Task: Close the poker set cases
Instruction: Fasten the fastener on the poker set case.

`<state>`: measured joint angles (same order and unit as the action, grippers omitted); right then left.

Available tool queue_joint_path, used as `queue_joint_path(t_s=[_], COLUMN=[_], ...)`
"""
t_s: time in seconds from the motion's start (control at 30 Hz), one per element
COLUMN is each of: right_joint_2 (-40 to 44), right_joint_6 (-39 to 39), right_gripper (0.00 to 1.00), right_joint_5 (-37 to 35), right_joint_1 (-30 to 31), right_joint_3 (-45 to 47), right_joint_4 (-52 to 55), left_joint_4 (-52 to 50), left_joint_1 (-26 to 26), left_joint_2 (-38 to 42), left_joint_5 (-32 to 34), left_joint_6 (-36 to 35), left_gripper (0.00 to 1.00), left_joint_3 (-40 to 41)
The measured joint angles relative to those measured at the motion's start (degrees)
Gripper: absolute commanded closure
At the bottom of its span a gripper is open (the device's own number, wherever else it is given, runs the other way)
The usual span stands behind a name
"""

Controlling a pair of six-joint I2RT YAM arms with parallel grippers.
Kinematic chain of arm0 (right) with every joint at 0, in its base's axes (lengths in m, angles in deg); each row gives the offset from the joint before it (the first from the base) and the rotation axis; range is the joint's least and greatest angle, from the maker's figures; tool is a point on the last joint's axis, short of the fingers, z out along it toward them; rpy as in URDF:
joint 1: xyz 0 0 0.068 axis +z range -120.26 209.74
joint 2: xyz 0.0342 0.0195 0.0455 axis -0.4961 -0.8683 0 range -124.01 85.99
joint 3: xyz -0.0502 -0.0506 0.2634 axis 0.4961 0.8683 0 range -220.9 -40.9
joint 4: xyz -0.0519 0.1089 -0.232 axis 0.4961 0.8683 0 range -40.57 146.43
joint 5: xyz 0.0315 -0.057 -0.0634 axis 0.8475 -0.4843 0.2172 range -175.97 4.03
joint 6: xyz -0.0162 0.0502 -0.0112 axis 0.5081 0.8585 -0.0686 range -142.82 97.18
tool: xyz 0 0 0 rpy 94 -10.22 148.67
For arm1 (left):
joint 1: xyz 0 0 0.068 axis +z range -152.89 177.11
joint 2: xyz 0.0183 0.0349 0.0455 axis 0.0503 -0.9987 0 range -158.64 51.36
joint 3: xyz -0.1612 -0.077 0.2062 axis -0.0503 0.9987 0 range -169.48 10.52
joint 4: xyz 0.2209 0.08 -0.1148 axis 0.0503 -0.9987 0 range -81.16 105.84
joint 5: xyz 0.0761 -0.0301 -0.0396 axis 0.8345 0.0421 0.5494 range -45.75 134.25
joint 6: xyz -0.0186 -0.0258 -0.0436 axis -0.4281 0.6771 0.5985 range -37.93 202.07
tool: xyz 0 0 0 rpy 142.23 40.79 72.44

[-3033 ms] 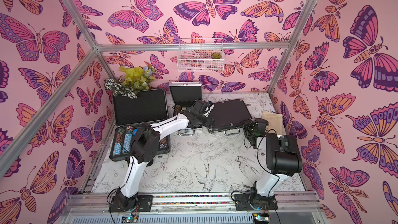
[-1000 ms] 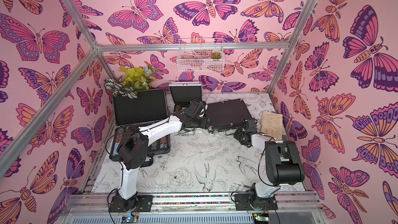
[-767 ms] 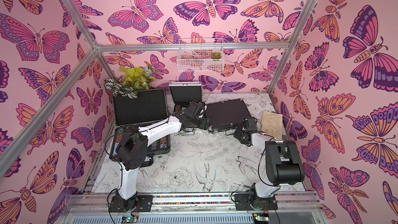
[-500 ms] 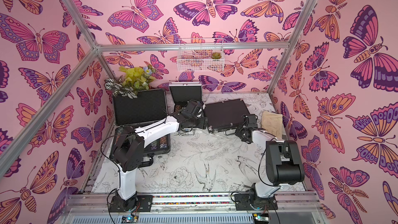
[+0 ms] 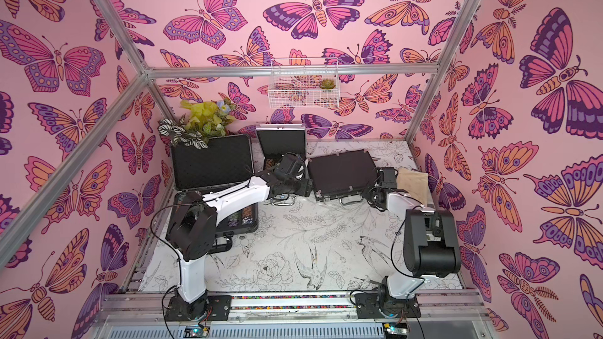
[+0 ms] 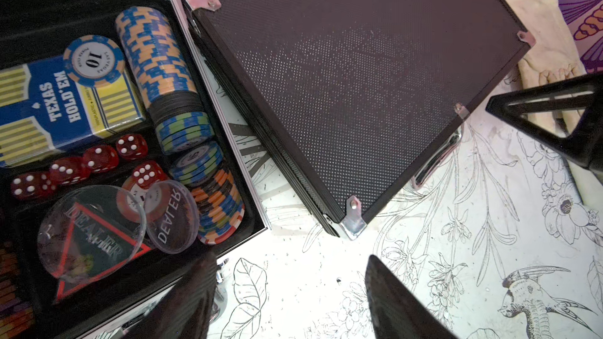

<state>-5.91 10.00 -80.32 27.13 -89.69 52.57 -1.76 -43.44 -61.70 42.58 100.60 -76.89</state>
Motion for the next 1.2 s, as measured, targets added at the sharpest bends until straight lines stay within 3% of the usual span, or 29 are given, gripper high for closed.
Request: queue_joint_path(t_s=[0.17,0.6,1.2], right_joint_2=[2.08,-3.78,-4.85], right_joint_6=[4.00,11.34,20.13], right_gripper=[0.42,0.45,0.41], right_joint_5=[1.36,5.99,8.72], right_joint_1=[-1.05,-3.45,-4.15], right_joint_3=[2.16,2.03,6.67], right_joint_4=[-3.48,-13.75,-23.71], left_joint_4=[0.07,3.96,4.57], left_joint_1=[0.07,0.04,0.04], left_joint_2=[-0.48,-6.93,-11.78], left_joint_5=[0.11,-0.74,-1.38], left_joint_6=[-0.09,-0.96,-3.06], left_gripper=[0.27,0.29,0.32], left_joint_3=[-1.90,-7.13,-9.90])
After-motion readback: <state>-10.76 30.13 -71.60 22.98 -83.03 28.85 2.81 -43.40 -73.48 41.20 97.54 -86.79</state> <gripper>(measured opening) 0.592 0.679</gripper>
